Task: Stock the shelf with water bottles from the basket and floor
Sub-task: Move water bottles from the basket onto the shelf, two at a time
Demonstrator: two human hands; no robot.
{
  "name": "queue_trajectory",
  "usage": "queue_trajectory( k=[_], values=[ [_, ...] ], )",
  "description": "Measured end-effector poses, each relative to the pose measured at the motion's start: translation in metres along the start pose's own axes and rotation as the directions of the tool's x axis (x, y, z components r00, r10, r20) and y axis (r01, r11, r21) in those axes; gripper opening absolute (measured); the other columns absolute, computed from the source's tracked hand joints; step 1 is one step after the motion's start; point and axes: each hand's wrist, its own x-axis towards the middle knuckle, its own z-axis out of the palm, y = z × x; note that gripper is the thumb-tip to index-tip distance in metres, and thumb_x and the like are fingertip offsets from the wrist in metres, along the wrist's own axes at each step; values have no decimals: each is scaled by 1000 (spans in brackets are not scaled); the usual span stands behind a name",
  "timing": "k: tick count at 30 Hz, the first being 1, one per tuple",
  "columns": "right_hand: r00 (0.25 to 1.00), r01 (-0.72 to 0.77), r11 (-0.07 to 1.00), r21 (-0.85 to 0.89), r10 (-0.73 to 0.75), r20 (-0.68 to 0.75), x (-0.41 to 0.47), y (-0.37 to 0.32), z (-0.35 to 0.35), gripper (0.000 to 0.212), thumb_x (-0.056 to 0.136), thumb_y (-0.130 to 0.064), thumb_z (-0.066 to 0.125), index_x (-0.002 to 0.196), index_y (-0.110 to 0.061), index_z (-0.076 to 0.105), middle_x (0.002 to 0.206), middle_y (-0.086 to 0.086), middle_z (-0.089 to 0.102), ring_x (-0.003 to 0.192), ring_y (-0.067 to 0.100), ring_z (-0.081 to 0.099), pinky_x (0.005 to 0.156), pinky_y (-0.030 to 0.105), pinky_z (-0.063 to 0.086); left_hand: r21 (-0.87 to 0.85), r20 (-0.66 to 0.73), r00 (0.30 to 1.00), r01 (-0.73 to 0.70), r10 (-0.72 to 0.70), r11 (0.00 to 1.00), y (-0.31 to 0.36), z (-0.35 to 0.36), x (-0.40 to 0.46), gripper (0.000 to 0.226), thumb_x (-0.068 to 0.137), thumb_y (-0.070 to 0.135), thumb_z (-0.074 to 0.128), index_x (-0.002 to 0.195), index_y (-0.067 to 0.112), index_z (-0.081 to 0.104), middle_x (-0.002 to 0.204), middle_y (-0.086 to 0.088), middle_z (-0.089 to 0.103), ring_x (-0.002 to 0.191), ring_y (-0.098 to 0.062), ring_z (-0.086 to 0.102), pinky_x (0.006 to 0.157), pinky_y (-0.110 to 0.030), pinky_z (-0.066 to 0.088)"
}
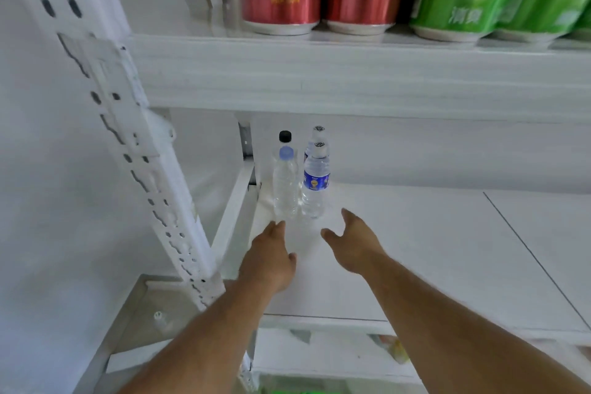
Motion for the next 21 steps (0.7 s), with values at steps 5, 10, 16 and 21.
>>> queue_trajectory(
  k=[5,10,16,21],
  values=[
    [989,110,938,-330,-72,126,-67,26,12,84,95,-60,44,158,-14,14,165,4,19,151,24,16,119,37,20,225,82,992,-112,96,968,4,-12,-53,70,97,35,49,157,24,14,167,1,10,150,-22,20,117,-38,30],
    [970,228,849,-476,-152,192,-123,52,22,84,94,-61,44,158,-15,14,166,6,14,152,24,10,120,39,17,266,116,990,-107,79,958,8,-8,-110,69,96,35,49,156,27,18,166,2,13,148,-23,23,116,-41,30],
    [945,299,835,-462,-190,267,-194,96,35,83,94,-59,46,155,-11,20,164,8,19,150,26,18,119,41,21,293,150,988,-79,36,953,13,31,-192,57,92,32,52,146,23,37,154,-1,39,134,-29,44,103,-43,44],
    [940,246,887,-390,-120,319,-251,151,53,82,92,-58,51,154,-11,24,162,10,23,147,29,24,117,44,28,287,255,967,-51,-25,957,3,85,-254,63,91,37,56,149,22,35,153,-1,41,134,-28,45,105,-43,44]
  ],
)
